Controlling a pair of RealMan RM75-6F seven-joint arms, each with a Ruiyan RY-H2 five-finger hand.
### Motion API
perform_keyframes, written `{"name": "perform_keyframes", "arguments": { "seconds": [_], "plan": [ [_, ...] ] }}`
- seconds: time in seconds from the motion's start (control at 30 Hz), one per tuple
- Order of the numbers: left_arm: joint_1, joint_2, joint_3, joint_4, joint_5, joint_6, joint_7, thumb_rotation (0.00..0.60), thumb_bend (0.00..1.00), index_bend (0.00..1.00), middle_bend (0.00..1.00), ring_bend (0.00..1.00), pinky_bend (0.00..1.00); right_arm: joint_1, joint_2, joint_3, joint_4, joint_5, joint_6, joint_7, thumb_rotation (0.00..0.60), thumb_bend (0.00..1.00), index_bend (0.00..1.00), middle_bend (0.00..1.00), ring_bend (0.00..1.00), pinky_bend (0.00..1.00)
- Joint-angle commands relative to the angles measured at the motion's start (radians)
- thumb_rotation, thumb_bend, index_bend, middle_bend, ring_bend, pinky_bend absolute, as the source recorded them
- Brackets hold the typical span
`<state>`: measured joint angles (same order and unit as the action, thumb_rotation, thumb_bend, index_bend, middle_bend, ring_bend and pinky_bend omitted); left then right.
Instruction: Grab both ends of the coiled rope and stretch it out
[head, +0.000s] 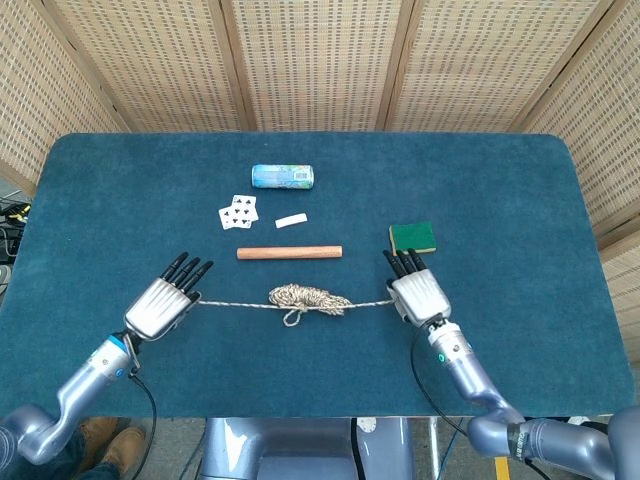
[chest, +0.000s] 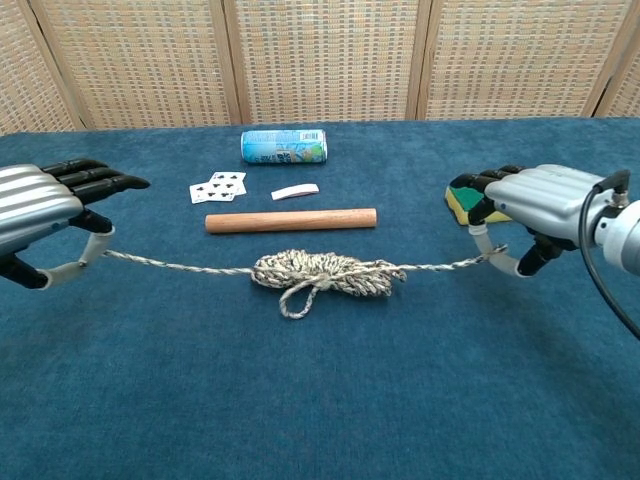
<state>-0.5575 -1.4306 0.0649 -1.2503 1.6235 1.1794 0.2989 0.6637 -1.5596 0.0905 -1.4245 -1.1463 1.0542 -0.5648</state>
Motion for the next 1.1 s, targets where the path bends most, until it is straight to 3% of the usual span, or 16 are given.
{"name": "perform_keyframes", "arguments": {
  "seconds": [0.03, 0.33, 0.6, 0.63, 0.67, 0.73, 0.8, 0.83, 1.1],
  "plan": [
    [0.032, 0.028, 0.004, 0.060, -0.021, 0.024, -0.077, 0.600, 0.49, 0.65, 0.00, 0.00, 0.00, -0.015, 0.026, -0.005, 0.006, 0.002, 0.010, -0.001, 0.600, 0.51, 0.68, 0.02, 0.00, 0.00],
    [0.091, 0.032, 0.018, 0.228, -0.042, 0.047, -0.250, 0.600, 0.49, 0.65, 0.00, 0.00, 0.00, -0.073, 0.098, -0.030, 0.040, -0.018, 0.054, 0.015, 0.600, 0.51, 0.68, 0.02, 0.00, 0.00],
    [0.102, 0.012, 0.015, 0.269, -0.031, 0.055, -0.300, 0.600, 0.47, 0.62, 0.00, 0.00, 0.00, -0.090, 0.096, -0.030, 0.058, -0.024, 0.047, 0.031, 0.600, 0.50, 0.67, 0.02, 0.00, 0.00],
    [0.104, 0.011, 0.015, 0.272, -0.027, 0.060, -0.303, 0.600, 0.40, 0.55, 0.00, 0.00, 0.00, -0.094, 0.096, -0.029, 0.059, -0.022, 0.047, 0.032, 0.600, 0.49, 0.65, 0.01, 0.00, 0.00],
    [0.104, 0.010, 0.015, 0.273, -0.025, 0.062, -0.307, 0.600, 0.26, 0.39, 0.00, 0.00, 0.00, -0.096, 0.097, -0.028, 0.056, -0.018, 0.046, 0.031, 0.600, 0.46, 0.56, 0.01, 0.00, 0.00],
    [0.105, 0.014, 0.015, 0.269, -0.021, 0.065, -0.325, 0.600, 0.05, 0.11, 0.00, 0.00, 0.00, -0.101, 0.100, -0.024, 0.044, -0.009, 0.047, 0.027, 0.600, 0.24, 0.24, 0.00, 0.00, 0.00],
    [0.107, 0.027, 0.013, 0.250, -0.019, 0.071, -0.360, 0.600, 0.00, 0.00, 0.00, 0.00, 0.00, -0.110, 0.105, -0.015, 0.024, -0.016, 0.066, 0.047, 0.600, 0.04, 0.04, 0.00, 0.00, 0.00],
    [0.113, 0.037, 0.008, 0.234, -0.021, 0.086, -0.380, 0.600, 0.00, 0.00, 0.00, 0.00, 0.00, -0.119, 0.110, -0.010, 0.009, -0.036, 0.087, 0.079, 0.600, 0.00, 0.00, 0.00, 0.00, 0.00],
    [0.196, 0.137, -0.042, 0.036, -0.087, 0.207, -0.460, 0.600, 0.00, 0.00, 0.00, 0.00, 0.00, -0.206, 0.163, -0.016, -0.067, -0.171, 0.253, 0.238, 0.600, 0.00, 0.00, 0.00, 0.00, 0.00]
  ]
}}
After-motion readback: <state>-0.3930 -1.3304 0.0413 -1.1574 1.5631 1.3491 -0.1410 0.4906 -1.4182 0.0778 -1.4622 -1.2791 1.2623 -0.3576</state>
